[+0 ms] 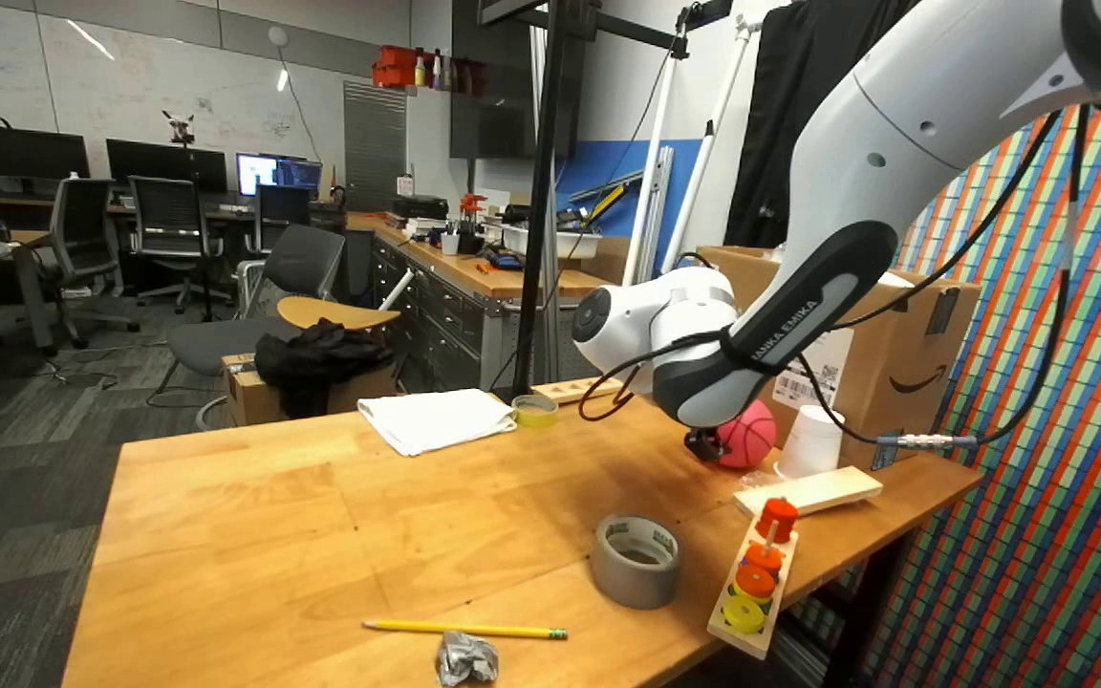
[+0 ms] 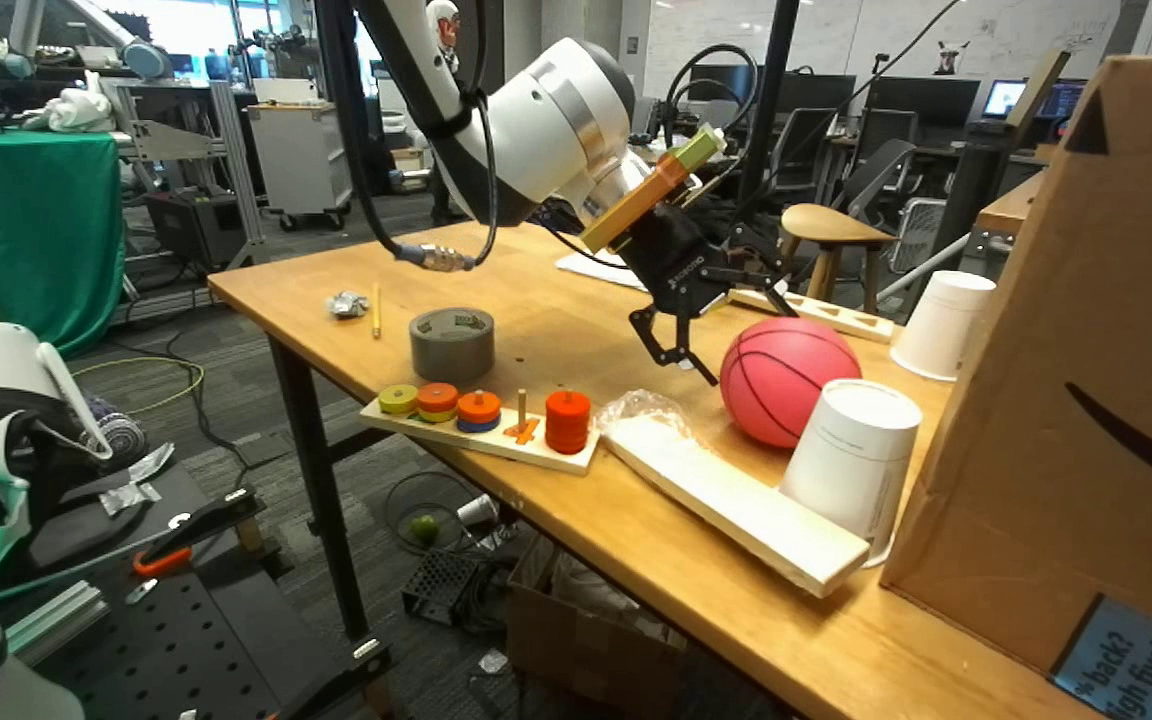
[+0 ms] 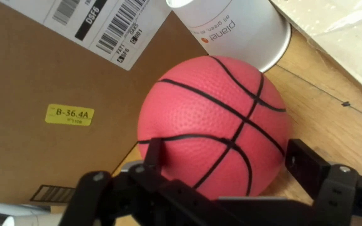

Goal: Push the ball to the right

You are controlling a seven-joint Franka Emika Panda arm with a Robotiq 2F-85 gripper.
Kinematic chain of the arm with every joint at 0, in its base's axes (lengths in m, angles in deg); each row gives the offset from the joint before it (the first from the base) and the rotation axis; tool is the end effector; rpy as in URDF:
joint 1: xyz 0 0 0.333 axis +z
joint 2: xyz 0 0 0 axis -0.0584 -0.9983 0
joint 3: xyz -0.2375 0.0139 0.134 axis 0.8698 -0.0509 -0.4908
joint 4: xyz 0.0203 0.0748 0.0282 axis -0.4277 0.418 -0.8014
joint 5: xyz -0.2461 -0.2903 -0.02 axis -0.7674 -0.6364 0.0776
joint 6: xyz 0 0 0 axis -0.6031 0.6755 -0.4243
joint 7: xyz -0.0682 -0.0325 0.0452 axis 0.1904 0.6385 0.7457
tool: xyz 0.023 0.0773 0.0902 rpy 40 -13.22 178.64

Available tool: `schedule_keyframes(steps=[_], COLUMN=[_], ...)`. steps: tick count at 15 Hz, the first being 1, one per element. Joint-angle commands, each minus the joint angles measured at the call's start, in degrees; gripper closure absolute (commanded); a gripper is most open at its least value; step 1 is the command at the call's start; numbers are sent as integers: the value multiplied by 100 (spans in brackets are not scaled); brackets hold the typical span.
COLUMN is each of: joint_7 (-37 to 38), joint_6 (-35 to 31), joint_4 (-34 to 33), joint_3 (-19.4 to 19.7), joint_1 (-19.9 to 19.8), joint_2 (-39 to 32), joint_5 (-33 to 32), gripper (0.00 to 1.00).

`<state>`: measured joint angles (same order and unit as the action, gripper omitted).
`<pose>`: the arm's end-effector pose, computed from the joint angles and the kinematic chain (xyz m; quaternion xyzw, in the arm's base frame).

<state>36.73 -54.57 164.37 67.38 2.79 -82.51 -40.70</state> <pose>0.5521 -0.0779 0.2160 0.8259 0.2863 -0.1480 0.4626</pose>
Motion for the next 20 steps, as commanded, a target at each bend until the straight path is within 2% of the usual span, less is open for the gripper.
schedule_keyframes(steps=[1,6,9,13,17,20], joint_7=[1002,2000,2352,2988,3193,3023], joint_6=[545,1412,1551,1810,1723,1230], joint_4=[-329,-558,-541,-627,-478,-400], joint_3=[171,186,147,109,-79,-348], joint_1=[108,120,20,60,148,258], joint_2=[-333,-308,258,676,948,1108], joint_5=[-276,-277,-70,13,492,1399], gripper=[0,0,0,0,0,0])
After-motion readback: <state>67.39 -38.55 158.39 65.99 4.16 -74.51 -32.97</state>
